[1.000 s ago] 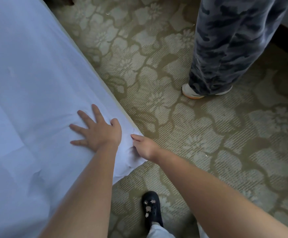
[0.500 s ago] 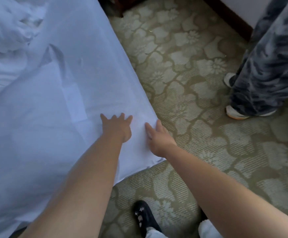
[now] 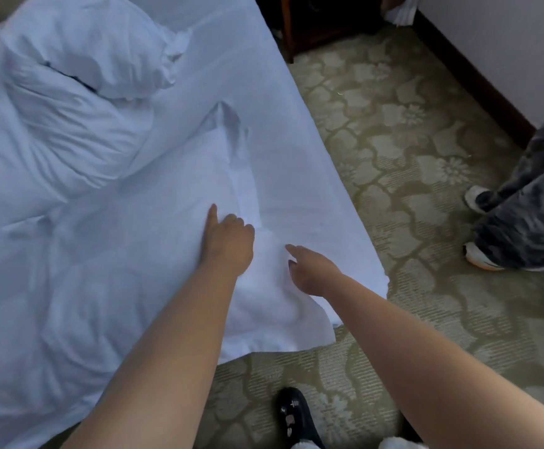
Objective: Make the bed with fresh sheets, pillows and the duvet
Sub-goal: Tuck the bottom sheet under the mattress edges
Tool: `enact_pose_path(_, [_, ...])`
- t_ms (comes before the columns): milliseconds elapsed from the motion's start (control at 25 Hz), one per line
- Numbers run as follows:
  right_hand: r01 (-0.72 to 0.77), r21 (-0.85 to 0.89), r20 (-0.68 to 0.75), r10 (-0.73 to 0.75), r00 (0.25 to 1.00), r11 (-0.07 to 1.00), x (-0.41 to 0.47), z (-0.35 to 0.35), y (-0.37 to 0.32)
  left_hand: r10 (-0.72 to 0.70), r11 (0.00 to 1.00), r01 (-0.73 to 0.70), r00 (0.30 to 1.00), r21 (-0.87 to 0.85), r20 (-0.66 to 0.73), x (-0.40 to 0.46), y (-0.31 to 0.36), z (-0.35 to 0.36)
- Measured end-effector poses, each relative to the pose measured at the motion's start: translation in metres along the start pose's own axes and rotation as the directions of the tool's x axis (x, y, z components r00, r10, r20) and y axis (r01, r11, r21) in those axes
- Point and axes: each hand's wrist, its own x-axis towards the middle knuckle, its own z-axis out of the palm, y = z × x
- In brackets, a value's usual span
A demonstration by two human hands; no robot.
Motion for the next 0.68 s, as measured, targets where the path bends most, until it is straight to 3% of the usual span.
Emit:
enact_pose_path(240, [-0.035,0.034,0.0,0.035,0.999,0.999,-0.003,-0.008,-0.081,-0.221,0.956,0.213,0.975,-0.201,-0.019,-0.029,-0.077,-0.006])
enact_pose_path(520, [0.038,-0.122,-0.099,-0.05,0.994,0.992,-0.013,0.004,-0.166,-0.333,0.856,0.316,0.943,-0.409,0.034,-0.068,-0.146,0.017])
enact_pose_path(680, [0.069,-0.25,-0.115,-0.1,0.988,0.966,-0.009,0.005,-0.193,-0.304,0.829,0.288,0.951,-0.479,0.046,-0.081,-0.159,0.022])
